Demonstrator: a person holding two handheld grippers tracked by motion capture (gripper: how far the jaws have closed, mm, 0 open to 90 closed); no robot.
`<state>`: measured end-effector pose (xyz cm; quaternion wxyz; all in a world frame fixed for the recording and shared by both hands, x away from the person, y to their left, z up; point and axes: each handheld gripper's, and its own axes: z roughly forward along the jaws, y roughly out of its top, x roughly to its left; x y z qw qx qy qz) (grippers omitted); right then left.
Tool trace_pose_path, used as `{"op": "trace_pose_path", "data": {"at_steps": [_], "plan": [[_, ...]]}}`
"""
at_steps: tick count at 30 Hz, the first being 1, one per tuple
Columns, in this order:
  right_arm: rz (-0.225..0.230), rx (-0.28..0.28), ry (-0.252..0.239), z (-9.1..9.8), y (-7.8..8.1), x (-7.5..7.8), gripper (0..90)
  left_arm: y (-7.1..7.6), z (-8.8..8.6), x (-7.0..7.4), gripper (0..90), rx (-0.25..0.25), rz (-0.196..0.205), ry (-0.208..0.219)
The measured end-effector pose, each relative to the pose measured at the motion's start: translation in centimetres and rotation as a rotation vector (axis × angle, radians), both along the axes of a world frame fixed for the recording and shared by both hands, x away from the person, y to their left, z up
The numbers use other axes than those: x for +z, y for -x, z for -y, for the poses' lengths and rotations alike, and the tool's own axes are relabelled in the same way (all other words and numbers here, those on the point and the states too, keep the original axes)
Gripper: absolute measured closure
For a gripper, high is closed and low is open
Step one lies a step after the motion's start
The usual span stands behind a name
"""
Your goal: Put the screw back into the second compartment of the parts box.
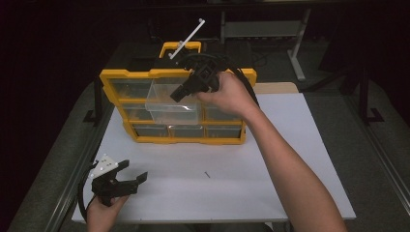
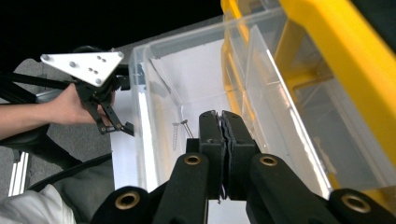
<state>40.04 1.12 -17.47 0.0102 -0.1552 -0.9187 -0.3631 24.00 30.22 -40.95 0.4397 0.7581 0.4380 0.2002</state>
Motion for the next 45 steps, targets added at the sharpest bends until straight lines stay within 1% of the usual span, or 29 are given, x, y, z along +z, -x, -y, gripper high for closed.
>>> {"op": "trace_pose_path", "data": {"at_steps": [3,5,6,9,10,11,12,15,20,21,22,23,24,26,29,31,32,34,35,36,38,40,41,42,43,45], "plan": [[-0.012,0.003,-0.002,-0.2,-0.1,-0.3,86.5,0.0,-0.1,0.0,14.8,-0.002,-0.001,-0.006],[-0.004,-0.001,-0.003,-0.3,-0.1,-0.5,85.4,0.0,-0.1,0.1,14.8,-0.001,-0.004,-0.010],[-0.003,-0.007,-0.002,-0.3,-0.1,-0.5,82.6,0.0,-0.1,0.1,14.8,0.000,-0.003,-0.007],[0.002,-0.009,-0.007,-0.2,-0.1,-0.4,79.7,0.0,-0.1,0.0,14.8,0.003,-0.002,0.000],[0.002,-0.007,-0.008,-0.2,-0.1,-0.4,79.5,0.0,0.0,0.0,14.8,0.006,-0.001,0.007],[0.003,-0.008,-0.008,-0.1,0.0,-0.4,79.3,0.0,-0.1,0.1,14.8,0.003,-0.001,0.001],[0.012,-0.007,-0.013,-0.1,-0.1,-0.4,78.9,0.0,-0.1,0.1,14.8,0.003,-0.002,0.000],[0.013,-0.017,-0.028,0.3,0.1,-0.1,78.5,0.0,0.0,0.0,14.8,0.004,-0.002,0.003],[0.038,-0.028,-0.054,1.8,0.5,0.9,77.0,0.0,-0.1,0.1,14.8,-0.001,-0.011,-0.012],[0.038,-0.041,-0.054,2.1,0.7,1.2,76.6,0.0,0.0,0.1,14.8,0.003,-0.009,-0.002],[0.049,-0.034,-0.064,2.4,0.8,1.4,76.5,0.1,0.1,0.1,14.8,0.007,-0.009,0.007],[0.055,-0.036,-0.066,2.8,0.9,1.6,76.2,0.0,0.1,0.1,14.8,0.005,-0.009,0.004],[0.054,-0.044,-0.066,3.2,1.2,1.8,75.8,0.0,0.2,0.0,14.8,0.010,-0.001,0.018],[0.062,-0.045,-0.069,3.9,1.5,2.2,75.2,0.0,0.2,0.0,14.8,0.011,-0.001,0.020],[0.082,-0.053,-0.084,5.5,2.1,2.8,74.5,0.0,0.2,0.0,14.8,0.012,-0.001,0.021],[0.086,-0.059,-0.099,6.5,2.5,3.1,73.8,0.0,0.1,0.0,14.8,0.002,-0.003,-0.003],[0.089,-0.062,-0.103,6.8,2.7,3.2,73.6,0.0,0.2,0.0,14.8,0.004,0.001,0.005],[0.091,-0.069,-0.108,7.8,3.3,3.2,72.3,0.0,0.2,0.0,14.8,0.006,-0.002,0.005],[0.095,-0.072,-0.107,8.4,3.5,3.0,71.7,0.0,0.2,0.0,14.8,0.006,-0.002,0.005],[0.082,-0.084,-0.106,8.7,3.8,2.9,71.2,0.0,0.3,-0.1,14.8,0.007,0.001,0.007],[0.079,-0.091,-0.096,9.4,4.0,2.1,69.3,0.0,0.2,0.0,14.8,0.001,-0.012,-0.011],[0.071,-0.093,-0.093,9.9,4.3,1.0,68.0,0.0,0.3,0.0,14.8,0.003,-0.012,-0.006],[0.081,-0.088,-0.087,10.2,4.4,0.3,67.7,0.0,0.3,0.0,14.8,0.001,-0.011,-0.008],[0.081,-0.087,-0.083,10.4,4.5,-0.4,67.2,-0.1,0.4,0.0,14.8,0.002,-0.007,-0.004],[0.078,-0.089,-0.077,10.6,4.6,-1.1,66.9,-0.1,0.5,-0.1,14.8,0.006,-0.004,0.007],[0.063,-0.099,-0.075,11.0,4.8,-2.5,66.6,-0.1,0.5,-0.1,14.8,0.005,-0.006,0.002]]}}
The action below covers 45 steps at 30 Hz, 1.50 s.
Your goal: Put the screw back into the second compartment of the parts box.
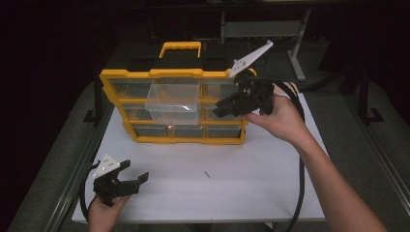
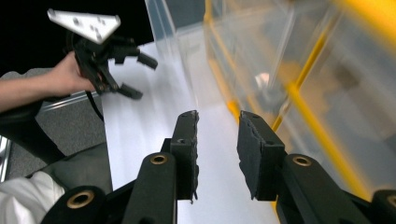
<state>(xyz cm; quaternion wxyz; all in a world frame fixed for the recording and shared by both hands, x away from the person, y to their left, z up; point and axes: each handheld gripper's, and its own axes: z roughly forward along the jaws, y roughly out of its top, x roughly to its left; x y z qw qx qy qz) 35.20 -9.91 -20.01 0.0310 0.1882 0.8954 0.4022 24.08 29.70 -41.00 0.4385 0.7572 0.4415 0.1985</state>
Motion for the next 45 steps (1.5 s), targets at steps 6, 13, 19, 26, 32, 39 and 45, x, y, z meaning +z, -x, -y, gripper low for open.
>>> {"op": "trace_pose_path", "data": {"at_steps": [6,13,19,26,32,39,45], "plan": [[-0.007,-0.004,0.008,0.8,0.3,-3.4,65.5,-0.1,0.1,-0.2,14.8,0.003,0.008,0.014],[-0.080,-0.033,0.035,0.8,1.0,-8.2,64.5,-0.1,0.1,-0.2,14.8,0.004,0.009,0.013],[-0.114,-0.048,0.059,0.3,1.3,-11.9,64.6,0.0,0.0,0.0,14.8,0.003,0.007,0.004],[-0.132,-0.051,0.082,-0.9,1.7,-15.4,64.9,0.0,-0.1,0.0,14.8,0.007,0.001,0.005],[-0.140,-0.052,0.110,-2.4,2.1,-18.6,65.2,0.0,-0.2,-0.1,14.8,0.008,0.008,0.010],[-0.156,-0.067,0.122,-3.7,2.5,-21.1,65.3,0.0,-0.2,-0.1,14.8,0.010,0.009,0.012],[-0.154,-0.091,0.125,-4.4,2.7,-22.1,65.5,-0.1,-0.2,-0.1,14.8,0.009,0.005,0.012]]}}
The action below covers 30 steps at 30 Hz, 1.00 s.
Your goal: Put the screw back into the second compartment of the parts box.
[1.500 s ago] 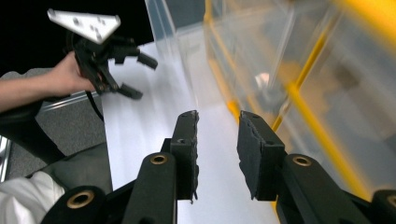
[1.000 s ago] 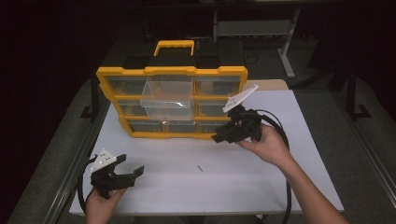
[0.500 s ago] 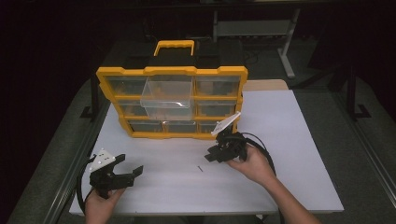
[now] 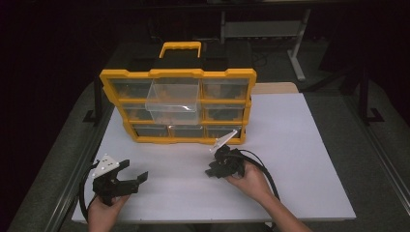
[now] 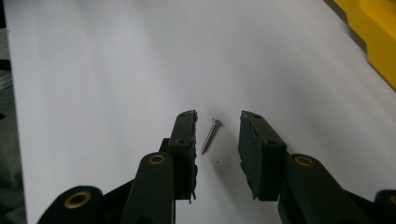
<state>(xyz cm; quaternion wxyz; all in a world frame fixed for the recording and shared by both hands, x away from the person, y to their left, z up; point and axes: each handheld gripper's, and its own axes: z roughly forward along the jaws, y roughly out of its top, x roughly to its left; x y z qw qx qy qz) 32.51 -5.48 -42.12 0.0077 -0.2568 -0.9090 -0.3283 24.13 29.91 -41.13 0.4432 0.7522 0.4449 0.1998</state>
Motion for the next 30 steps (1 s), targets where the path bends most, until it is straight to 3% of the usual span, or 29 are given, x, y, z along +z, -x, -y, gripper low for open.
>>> {"op": "trace_pose_path", "data": {"at_steps": [6,13,16,19,25,30], "plan": [[0.012,0.001,0.021,-1.1,-0.1,-1.4,68.3,0.0,-0.2,0.1,14.8,0.001,0.000,-0.008],[0.052,-0.009,0.048,-1.5,0.2,-1.6,72.7,0.1,-0.2,0.0,14.8,0.007,0.003,0.002],[0.114,-0.004,0.082,-1.8,0.8,-1.6,75.9,0.1,-0.2,0.1,14.8,0.006,0.003,0.000],[0.147,0.000,0.110,-2.1,1.2,-1.6,79.0,0.1,-0.2,0.1,14.8,0.006,0.001,-0.003],[0.120,0.001,0.088,-1.8,0.9,-1.7,86.5,0.1,-0.2,0.1,14.8,0.006,0.000,-0.003],[0.093,0.010,0.078,-1.6,0.5,-1.7,87.2,0.1,-0.2,0.1,14.8,0.007,-0.001,-0.002]]}}
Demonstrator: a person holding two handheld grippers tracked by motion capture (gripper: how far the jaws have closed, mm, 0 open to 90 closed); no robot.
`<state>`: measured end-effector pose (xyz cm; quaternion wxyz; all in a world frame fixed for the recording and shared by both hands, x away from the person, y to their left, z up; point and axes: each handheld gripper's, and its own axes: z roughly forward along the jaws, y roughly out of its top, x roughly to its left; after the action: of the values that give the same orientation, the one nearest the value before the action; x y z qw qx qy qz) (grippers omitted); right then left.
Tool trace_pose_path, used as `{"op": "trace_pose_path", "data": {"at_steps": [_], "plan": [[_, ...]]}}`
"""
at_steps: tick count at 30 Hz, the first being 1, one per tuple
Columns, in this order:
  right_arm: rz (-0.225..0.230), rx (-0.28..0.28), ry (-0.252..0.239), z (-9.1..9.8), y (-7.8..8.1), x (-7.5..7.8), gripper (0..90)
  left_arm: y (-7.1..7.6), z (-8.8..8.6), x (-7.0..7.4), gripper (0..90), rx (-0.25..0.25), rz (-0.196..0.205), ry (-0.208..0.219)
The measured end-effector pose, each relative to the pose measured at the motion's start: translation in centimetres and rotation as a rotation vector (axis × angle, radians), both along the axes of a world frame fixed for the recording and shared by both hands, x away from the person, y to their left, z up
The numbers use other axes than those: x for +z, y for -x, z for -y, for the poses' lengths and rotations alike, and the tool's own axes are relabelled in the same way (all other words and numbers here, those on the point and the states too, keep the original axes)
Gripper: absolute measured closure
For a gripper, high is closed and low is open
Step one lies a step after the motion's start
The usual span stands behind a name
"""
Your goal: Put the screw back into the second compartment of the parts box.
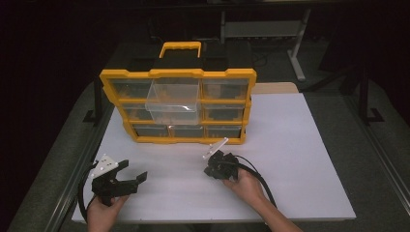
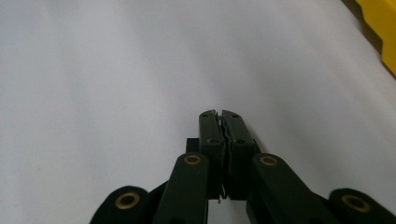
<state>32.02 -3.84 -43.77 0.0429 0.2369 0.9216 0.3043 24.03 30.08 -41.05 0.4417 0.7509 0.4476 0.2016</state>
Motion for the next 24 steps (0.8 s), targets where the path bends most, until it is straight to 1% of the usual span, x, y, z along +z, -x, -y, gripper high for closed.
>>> {"op": "trace_pose_path", "data": {"at_steps": [3,4,5,6,7,8,9,12,14,15,16,17,19,20,21,22,23,24], "plan": [[-0.029,0.005,-0.012,0.1,-0.3,0.0,87.3,0.0,0.0,0.0,14.8,-0.004,0.000,-0.005],[-0.050,0.019,-0.017,0.3,-0.6,0.0,87.3,0.0,0.0,0.0,14.8,-0.003,0.002,-0.002],[-0.050,0.019,-0.017,0.3,-0.6,0.0,87.3,0.0,0.0,0.0,14.8,-0.003,0.001,-0.003],[-0.069,0.021,-0.022,0.4,-0.9,0.1,87.4,0.0,0.0,0.0,14.8,-0.001,-0.001,-0.004],[-0.069,0.021,-0.022,0.4,-0.9,0.1,87.4,0.0,0.0,0.0,14.8,0.000,-0.001,-0.004],[-0.088,0.008,-0.019,0.4,-0.9,0.2,87.4,0.0,0.0,0.0,14.8,0.000,0.003,0.000],[-0.083,0.018,-0.014,0.6,-1.0,0.2,87.4,0.0,0.0,0.0,14.8,0.000,0.003,0.001],[-0.102,0.013,-0.023,1.0,-1.1,0.6,87.4,-0.1,0.0,-0.1,14.8,-0.001,0.001,-0.003],[-0.097,0.020,-0.026,1.2,-1.1,0.9,87.4,-0.1,0.0,0.0,14.8,-0.003,-0.001,-0.006],[-0.111,0.018,-0.034,1.3,-1.1,1.2,87.4,-0.1,0.0,0.0,14.8,-0.005,-0.001,-0.008],[-0.111,0.018,-0.034,1.3,-1.1,1.2,87.4,-0.1,0.0,0.0,14.8,-0.005,-0.001,-0.008],[-0.115,0.020,-0.039,1.8,-1.2,2.0,87.4,-0.1,0.0,0.0,14.8,-0.005,-0.002,-0.007],[-0.116,0.021,-0.044,1.9,-1.2,2.2,87.3,-0.1,0.1,-0.1,14.8,-0.005,0.002,-0.001],[-0.143,-0.009,-0.024,2.1,-1.0,2.7,87.3,-0.1,0.0,0.0,14.8,-0.008,-0.003,-0.010],[-0.145,-0.011,-0.029,2.2,-1.0,3.1,87.3,-0.1,0.1,0.0,14.8,-0.007,0.000,-0.007],[-0.141,-0.004,-0.036,2.6,-1.1,3.9,87.4,-0.1,0.1,0.0,14.8,-0.007,0.000,-0.006],[-0.141,-0.004,-0.036,2.6,-1.1,3.9,87.4,-0.1,0.1,-0.1,14.8,-0.007,0.002,-0.003],[-0.141,-0.005,-0.040,2.8,-1.1,4.3,87.4,-0.1,0.1,-0.1,14.8,-0.008,0.001,-0.006]]}}
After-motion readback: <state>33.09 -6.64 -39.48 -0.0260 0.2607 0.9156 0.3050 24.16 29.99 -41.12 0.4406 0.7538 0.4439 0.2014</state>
